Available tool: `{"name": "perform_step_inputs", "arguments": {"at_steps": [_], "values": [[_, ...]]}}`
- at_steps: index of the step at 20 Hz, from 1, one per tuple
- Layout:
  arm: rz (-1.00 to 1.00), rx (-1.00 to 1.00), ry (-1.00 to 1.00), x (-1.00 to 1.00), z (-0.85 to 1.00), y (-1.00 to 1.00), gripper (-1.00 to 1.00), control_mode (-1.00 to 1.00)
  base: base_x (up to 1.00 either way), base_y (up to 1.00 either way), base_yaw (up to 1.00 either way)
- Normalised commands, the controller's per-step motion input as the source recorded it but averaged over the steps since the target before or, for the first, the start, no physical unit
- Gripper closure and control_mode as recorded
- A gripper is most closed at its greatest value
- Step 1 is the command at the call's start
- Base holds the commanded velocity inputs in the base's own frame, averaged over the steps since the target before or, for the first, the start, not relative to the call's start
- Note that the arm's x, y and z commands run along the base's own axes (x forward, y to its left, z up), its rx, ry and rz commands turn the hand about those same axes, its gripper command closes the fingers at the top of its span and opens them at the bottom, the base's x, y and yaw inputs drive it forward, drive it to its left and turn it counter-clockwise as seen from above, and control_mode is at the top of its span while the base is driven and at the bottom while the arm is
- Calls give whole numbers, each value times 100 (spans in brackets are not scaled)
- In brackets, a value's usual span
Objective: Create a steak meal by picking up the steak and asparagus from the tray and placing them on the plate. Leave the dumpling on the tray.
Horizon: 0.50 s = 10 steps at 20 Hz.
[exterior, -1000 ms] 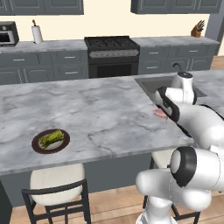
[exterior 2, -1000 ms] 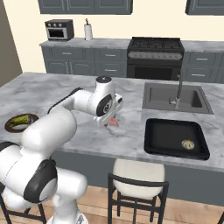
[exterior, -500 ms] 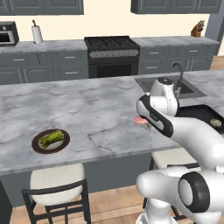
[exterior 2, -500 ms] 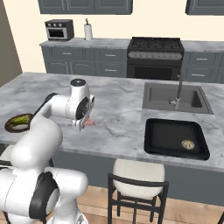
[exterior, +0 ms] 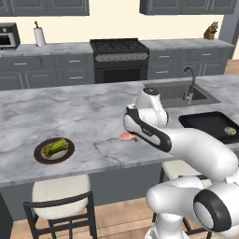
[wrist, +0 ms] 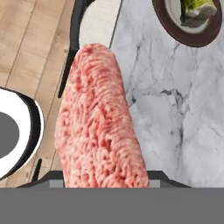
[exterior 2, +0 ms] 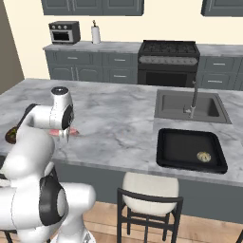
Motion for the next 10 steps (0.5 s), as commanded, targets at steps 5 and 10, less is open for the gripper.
{"name": "perform_step_inputs", "arguments": {"at_steps": [5,10], "values": [[30,-11,0,0,-3,100,100,-100,0,0,0],[21,-15,0,0,-5,100,100,-100,0,0,0]]}}
